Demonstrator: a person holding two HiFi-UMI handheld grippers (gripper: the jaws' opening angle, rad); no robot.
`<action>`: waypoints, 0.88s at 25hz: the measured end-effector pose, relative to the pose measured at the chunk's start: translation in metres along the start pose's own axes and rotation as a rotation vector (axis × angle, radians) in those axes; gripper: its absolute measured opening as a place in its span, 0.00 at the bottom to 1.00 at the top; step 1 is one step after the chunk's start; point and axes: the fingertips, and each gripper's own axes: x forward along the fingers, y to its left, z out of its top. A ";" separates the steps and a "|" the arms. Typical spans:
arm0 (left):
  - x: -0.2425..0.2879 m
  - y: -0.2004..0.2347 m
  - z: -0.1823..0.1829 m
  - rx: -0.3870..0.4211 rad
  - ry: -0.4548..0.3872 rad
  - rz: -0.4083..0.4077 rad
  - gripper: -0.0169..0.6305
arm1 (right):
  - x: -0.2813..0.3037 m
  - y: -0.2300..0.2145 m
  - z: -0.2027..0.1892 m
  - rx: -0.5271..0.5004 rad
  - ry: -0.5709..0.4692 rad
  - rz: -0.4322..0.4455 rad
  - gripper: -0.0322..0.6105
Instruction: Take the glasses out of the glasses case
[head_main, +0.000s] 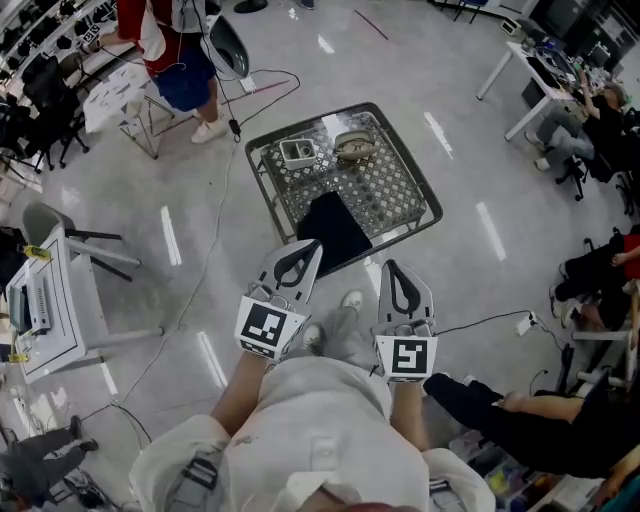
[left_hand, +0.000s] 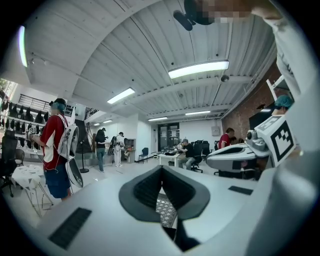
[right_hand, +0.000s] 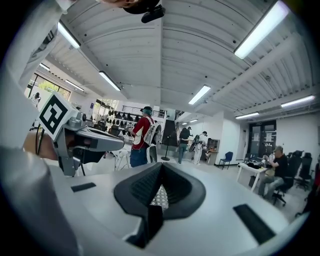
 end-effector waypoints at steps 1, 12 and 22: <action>0.005 0.002 0.001 0.001 0.001 0.002 0.05 | 0.005 -0.004 0.000 0.001 -0.003 0.001 0.06; 0.074 0.028 0.017 0.036 0.001 0.072 0.05 | 0.071 -0.059 0.010 -0.003 -0.063 0.072 0.06; 0.145 0.033 0.022 0.041 0.030 0.152 0.05 | 0.121 -0.121 0.006 0.013 -0.084 0.161 0.06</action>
